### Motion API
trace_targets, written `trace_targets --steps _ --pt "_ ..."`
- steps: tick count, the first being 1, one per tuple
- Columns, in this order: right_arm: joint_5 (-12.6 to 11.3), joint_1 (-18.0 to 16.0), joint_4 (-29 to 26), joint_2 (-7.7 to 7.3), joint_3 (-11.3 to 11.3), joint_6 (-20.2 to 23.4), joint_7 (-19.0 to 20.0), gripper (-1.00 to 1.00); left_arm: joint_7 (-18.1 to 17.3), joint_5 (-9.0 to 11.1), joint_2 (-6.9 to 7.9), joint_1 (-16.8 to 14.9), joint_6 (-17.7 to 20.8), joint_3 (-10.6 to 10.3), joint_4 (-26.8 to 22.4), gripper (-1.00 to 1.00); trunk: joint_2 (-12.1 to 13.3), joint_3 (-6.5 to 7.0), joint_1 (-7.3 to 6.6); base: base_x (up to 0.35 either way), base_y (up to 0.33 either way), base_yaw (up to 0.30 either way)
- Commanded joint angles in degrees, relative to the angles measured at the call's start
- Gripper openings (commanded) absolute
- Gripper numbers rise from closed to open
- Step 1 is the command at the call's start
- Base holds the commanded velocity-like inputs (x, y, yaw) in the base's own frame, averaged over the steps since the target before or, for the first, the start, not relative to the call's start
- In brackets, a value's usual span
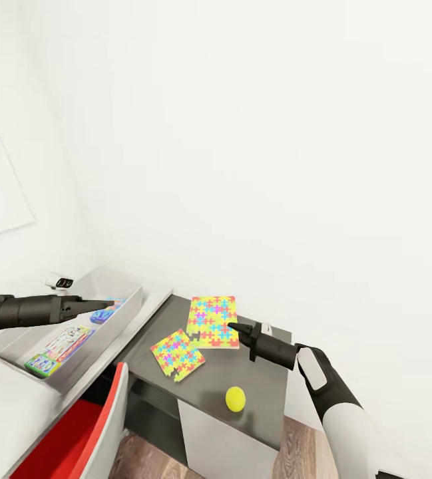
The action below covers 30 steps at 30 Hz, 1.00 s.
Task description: Put all the toys in the child's room - the three board games (two on the bed and one on the table), the two jigsaw puzzles on the table, and the tennis ball on the table - inside the toy box on the table in the child's room.
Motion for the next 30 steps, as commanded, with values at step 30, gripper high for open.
trace_targets --steps 30 --pt "0.63 -0.06 -0.09 0.15 -0.19 -0.05 0.66 -1.00 -0.21 0.09 0.03 -0.05 0.61 -0.08 -0.03 1.00 5.93 2.58 -3.27 0.000 0.000 0.000"
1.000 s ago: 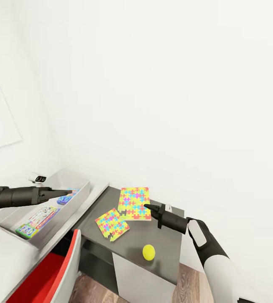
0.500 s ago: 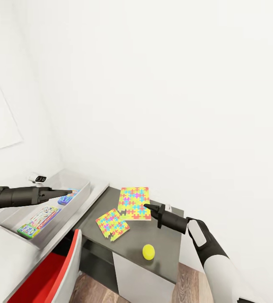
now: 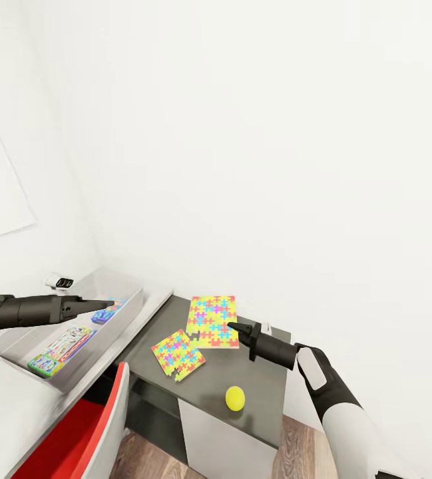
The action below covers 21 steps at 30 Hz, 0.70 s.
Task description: Put all the toys in the child's room - the three board games (two on the bed and one on the table), the two jigsaw puzzles on the table, and the tennis ball on the table - inside the toy box on the table in the child's room.
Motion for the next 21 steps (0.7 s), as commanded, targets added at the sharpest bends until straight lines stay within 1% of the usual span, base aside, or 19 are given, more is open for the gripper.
trace_targets --steps 1,17,21 --pt "0.51 -0.07 0.00 0.08 -0.31 0.19 0.40 -1.00 -0.22 -0.01 0.03 -0.05 0.61 -0.02 -0.01 1.00 -0.13 -0.13 0.04 0.000 0.000 0.000" --pt "0.51 -0.07 0.00 0.16 -0.27 0.01 0.34 -1.00 -0.22 0.04 0.03 -0.05 0.61 -0.02 -0.05 1.00 -0.13 -0.13 0.04 0.000 0.000 0.000" --pt "0.60 -0.07 0.04 0.18 0.13 -0.82 -0.02 -1.00 -0.22 0.08 0.03 -0.05 0.61 -0.02 -0.05 1.00 -0.13 -0.13 0.04 0.000 0.000 0.000"
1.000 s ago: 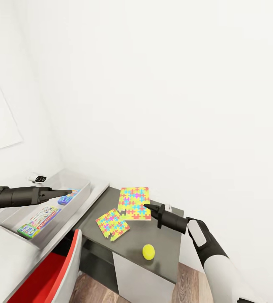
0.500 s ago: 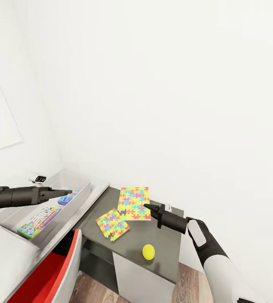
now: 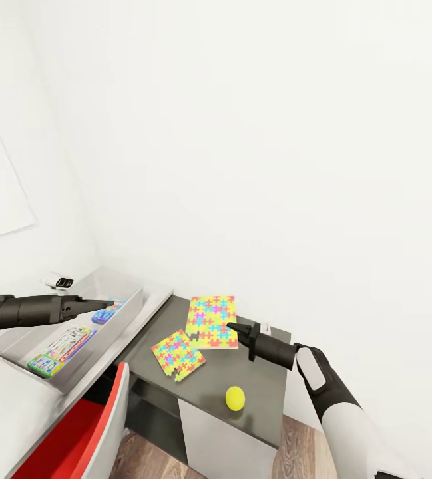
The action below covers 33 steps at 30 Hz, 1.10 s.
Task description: Put all the toys in the child's room - the three board games (two on the bed and one on the table), the two jigsaw puzzles on the table, and the tennis ball on the table - inside the toy box on the table in the child's room.
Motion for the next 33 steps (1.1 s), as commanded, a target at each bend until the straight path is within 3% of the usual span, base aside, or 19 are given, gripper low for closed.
trace_targets --steps 1,10,14,17,24,29,33 --pt "0.48 -0.07 0.01 0.07 -0.28 0.18 0.37 -1.00 -0.22 -0.01 0.01 -0.05 0.61 -0.02 0.00 1.00 -0.13 -0.13 0.04 0.000 0.000 0.000" --pt "1.42 -0.07 0.18 -0.12 0.91 -0.05 0.17 -1.00 -0.22 -0.09 -0.21 -0.01 0.59 -0.10 0.34 1.00 -0.13 -0.13 0.04 0.000 0.000 0.000" --pt "1.57 0.26 0.28 -0.49 6.09 0.00 0.18 -1.00 -0.22 -0.15 -0.53 0.17 0.56 -0.11 2.89 1.00 -0.13 -0.13 0.04 -0.088 0.000 0.000" --pt "1.48 3.09 0.25 -1.94 8.78 -0.03 0.08 -1.00 -0.22 -0.22 -0.48 1.07 0.44 -0.11 5.95 1.00 -0.13 -0.13 0.04 -0.206 0.000 0.076" --pt "1.41 5.55 0.05 -2.81 9.74 -0.11 -0.06 -1.00 -0.22 -0.03 0.12 4.71 0.27 0.43 7.89 1.00 -0.13 -0.13 0.04 -0.069 0.000 0.034" --pt "1.41 5.70 0.01 -2.86 9.78 -0.41 -0.14 -1.00 -0.22 -0.02 0.19 5.21 0.26 0.60 7.83 1.00 -0.13 -0.13 0.04 -0.207 0.000 0.003" --pt "1.38 5.73 -0.01 -2.86 9.80 -3.01 0.03 -1.00 -0.22 -0.08 0.27 5.29 0.26 0.66 7.83 1.00 -0.13 -0.13 0.04 -0.059 0.000 0.135"
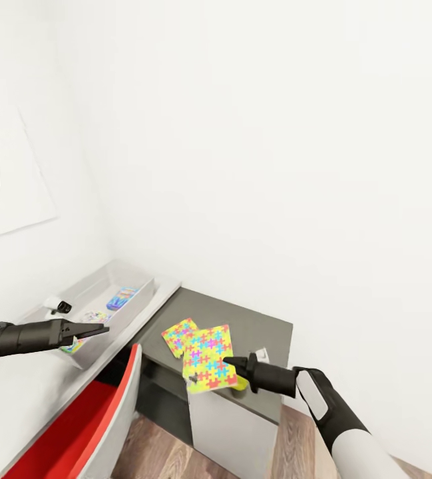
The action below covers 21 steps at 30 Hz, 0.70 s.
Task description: Put all the toys in the child's room - the three board games (two on the bed and one on the table), the two jigsaw puzzles on the table, and the tennis ball on the table - inside the toy box on the table in the child's room.
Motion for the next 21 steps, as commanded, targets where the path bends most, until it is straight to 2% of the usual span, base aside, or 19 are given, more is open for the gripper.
trace_targets --steps 1,12,16,21 --pt "0.40 -0.05 -0.01 0.11 -0.25 -0.41 0.31 -1.00 -0.22 -0.02 0.03 -0.05 0.61 -0.03 0.00 1.00 -0.13 -0.13 0.03 -0.020 0.000 0.238" --pt "0.49 -0.02 0.03 0.54 0.08 -1.50 0.05 -1.00 -0.22 -0.02 0.04 -0.04 0.67 -0.01 -0.01 1.00 -0.13 -0.13 0.03 -0.003 0.000 0.283" --pt "0.51 -0.03 0.05 0.27 1.20 -1.55 0.09 -1.00 -0.22 0.10 0.11 -0.04 0.69 0.14 0.06 1.00 -0.13 -0.14 0.03 0.000 0.000 0.291" --pt "0.46 -0.04 0.05 0.05 1.77 -1.60 0.40 -1.00 -0.22 0.08 0.13 -0.04 0.69 0.39 0.07 1.00 -0.13 -0.17 0.03 0.000 0.000 0.138"
